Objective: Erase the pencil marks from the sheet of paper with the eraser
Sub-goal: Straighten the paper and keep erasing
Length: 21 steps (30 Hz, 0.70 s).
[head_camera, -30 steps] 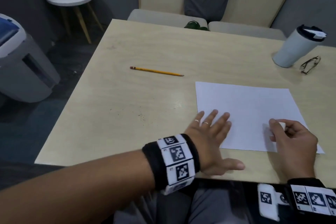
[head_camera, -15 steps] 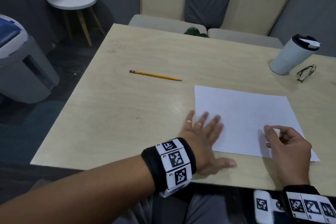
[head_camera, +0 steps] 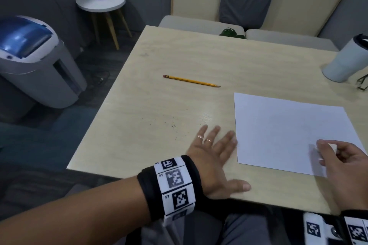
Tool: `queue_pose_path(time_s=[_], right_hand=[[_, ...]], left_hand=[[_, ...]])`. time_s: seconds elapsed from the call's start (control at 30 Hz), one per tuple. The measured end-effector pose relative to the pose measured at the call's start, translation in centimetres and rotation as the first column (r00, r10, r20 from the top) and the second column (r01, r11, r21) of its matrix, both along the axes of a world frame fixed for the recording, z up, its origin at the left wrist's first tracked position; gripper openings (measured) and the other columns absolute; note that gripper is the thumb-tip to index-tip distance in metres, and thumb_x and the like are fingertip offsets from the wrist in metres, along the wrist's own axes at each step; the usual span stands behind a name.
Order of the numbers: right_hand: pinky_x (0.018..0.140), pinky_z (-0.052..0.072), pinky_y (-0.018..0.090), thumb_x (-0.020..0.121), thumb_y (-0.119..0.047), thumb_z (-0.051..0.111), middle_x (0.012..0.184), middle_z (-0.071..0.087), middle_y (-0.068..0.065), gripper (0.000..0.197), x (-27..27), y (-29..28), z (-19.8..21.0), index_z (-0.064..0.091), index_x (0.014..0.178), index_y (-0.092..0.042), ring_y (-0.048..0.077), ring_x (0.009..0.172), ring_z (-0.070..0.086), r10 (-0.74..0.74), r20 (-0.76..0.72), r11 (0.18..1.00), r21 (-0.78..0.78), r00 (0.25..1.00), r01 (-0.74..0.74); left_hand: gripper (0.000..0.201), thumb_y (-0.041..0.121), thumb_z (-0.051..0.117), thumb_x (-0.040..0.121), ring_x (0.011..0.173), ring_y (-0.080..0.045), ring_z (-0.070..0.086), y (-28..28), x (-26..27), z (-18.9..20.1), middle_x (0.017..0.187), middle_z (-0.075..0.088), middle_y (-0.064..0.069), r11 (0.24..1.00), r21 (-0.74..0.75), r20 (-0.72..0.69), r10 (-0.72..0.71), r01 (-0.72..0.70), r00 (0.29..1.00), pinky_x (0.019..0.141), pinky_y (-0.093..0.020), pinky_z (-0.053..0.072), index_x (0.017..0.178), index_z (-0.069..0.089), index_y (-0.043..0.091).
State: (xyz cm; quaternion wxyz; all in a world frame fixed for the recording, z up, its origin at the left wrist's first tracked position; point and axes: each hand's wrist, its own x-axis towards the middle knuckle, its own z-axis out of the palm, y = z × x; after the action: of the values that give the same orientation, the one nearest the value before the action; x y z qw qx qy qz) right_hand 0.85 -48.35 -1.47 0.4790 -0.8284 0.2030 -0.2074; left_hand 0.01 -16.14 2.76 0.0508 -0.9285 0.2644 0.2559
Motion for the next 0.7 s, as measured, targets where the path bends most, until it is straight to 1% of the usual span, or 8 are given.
queue_pose_path(time_s=[0.07, 0.13, 0.2, 0.3, 0.4, 0.47, 0.53, 0.7], right_hand=[[0.057, 0.046, 0.005, 0.099, -0.041, 0.075, 0.099, 0.072, 0.024, 0.021, 0.0, 0.2, 0.2, 0.074, 0.102, -0.021, -0.002, 0.061, 0.067, 0.010, 0.007, 1.000, 0.006, 1.000, -0.010], [0.059, 0.047, 0.007, 0.100, -0.039, 0.075, 0.097, 0.071, 0.027, 0.020, 0.0, 0.4, 0.4, 0.075, 0.104, -0.019, 0.001, 0.061, 0.067, 0.025, 0.015, 1.000, -0.010, 1.000, -0.025], [0.059, 0.048, 0.011, 0.099, -0.038, 0.077, 0.096, 0.069, 0.032, 0.022, 0.0, 0.3, 0.4, 0.075, 0.103, -0.017, 0.007, 0.061, 0.066, 0.031, 0.019, 0.999, -0.029, 0.999, -0.030], [0.057, 0.047, 0.011, 0.098, -0.035, 0.078, 0.089, 0.064, 0.032, 0.026, 0.1, 0.3, 0.3, 0.076, 0.107, -0.011, 0.004, 0.056, 0.065, 0.028, 0.024, 0.999, -0.026, 0.999, -0.027], [0.058, 0.048, 0.012, 0.098, -0.034, 0.077, 0.087, 0.064, 0.028, 0.025, 0.1, 0.3, 0.3, 0.077, 0.107, -0.010, 0.002, 0.056, 0.065, 0.028, 0.029, 0.999, -0.020, 0.999, -0.027], [0.058, 0.047, 0.012, 0.098, -0.033, 0.077, 0.085, 0.062, 0.028, 0.024, 0.1, 0.3, 0.3, 0.077, 0.106, -0.011, 0.003, 0.056, 0.064, 0.029, 0.020, 0.999, -0.024, 0.999, -0.028], [0.058, 0.046, 0.013, 0.098, -0.034, 0.077, 0.083, 0.060, 0.027, 0.023, 0.1, 0.5, 0.3, 0.076, 0.105, -0.012, 0.006, 0.058, 0.063, 0.037, 0.021, 0.999, -0.027, 0.999, -0.036], [0.063, 0.050, 0.019, 0.098, -0.037, 0.077, 0.096, 0.070, 0.031, 0.020, 0.0, 0.2, 0.2, 0.076, 0.103, -0.018, 0.026, 0.072, 0.067, 0.055, 0.023, 0.998, -0.016, 0.998, -0.054]], left_hand=[[0.118, 0.094, 0.012, 0.088, 0.152, -0.035, -0.038, 1.1, 0.4, 0.1, 0.165, -0.039, -0.013, 0.989, 0.111, 0.119, 0.082, -0.095, 0.989, 0.122, -0.057, -0.023, 0.159, -0.030, 0.010], [0.119, 0.093, 0.008, 0.087, 0.153, -0.040, -0.035, 2.1, 0.0, 0.5, 0.163, -0.039, -0.020, 0.980, 0.122, 0.213, 0.129, -0.157, 0.968, 0.123, -0.058, -0.020, 0.155, -0.030, 0.002], [0.112, 0.091, 0.004, 0.089, 0.153, -0.037, -0.037, 2.3, -1.7, 0.2, 0.164, -0.040, -0.013, 0.999, 0.016, 0.222, 0.034, -0.039, 0.974, 0.123, -0.059, -0.019, 0.159, -0.028, 0.010], [0.102, 0.089, 0.008, 0.092, 0.155, -0.027, -0.034, 1.7, -5.1, -1.7, 0.171, -0.030, 0.001, 0.965, -0.189, 0.135, -0.158, 0.182, 0.978, 0.125, -0.056, -0.016, 0.166, -0.015, 0.023], [0.108, 0.090, 0.006, 0.089, 0.159, -0.030, -0.024, 2.2, -5.5, -2.4, 0.174, -0.018, -0.004, 0.982, -0.154, 0.176, -0.081, 0.109, 0.981, 0.128, -0.058, -0.007, 0.168, -0.005, 0.017], [0.116, 0.090, -0.011, 0.080, 0.156, -0.035, -0.031, 2.9, -4.4, -1.8, 0.170, -0.030, -0.012, 0.999, -0.017, 0.194, 0.042, -0.039, 0.980, 0.127, -0.058, -0.011, 0.164, -0.019, 0.010], [0.118, 0.089, -0.018, 0.076, 0.154, -0.040, -0.033, 3.2, -3.3, -1.2, 0.166, -0.037, -0.019, 0.991, 0.009, 0.219, 0.130, -0.135, 0.967, 0.125, -0.060, -0.014, 0.160, -0.026, 0.006], [0.103, 0.091, 0.001, 0.088, 0.157, -0.031, -0.029, 2.9, -4.5, -2.1, 0.172, -0.026, -0.006, 0.978, -0.189, 0.167, -0.059, 0.090, 0.984, 0.128, -0.057, -0.009, 0.167, -0.010, 0.026]])
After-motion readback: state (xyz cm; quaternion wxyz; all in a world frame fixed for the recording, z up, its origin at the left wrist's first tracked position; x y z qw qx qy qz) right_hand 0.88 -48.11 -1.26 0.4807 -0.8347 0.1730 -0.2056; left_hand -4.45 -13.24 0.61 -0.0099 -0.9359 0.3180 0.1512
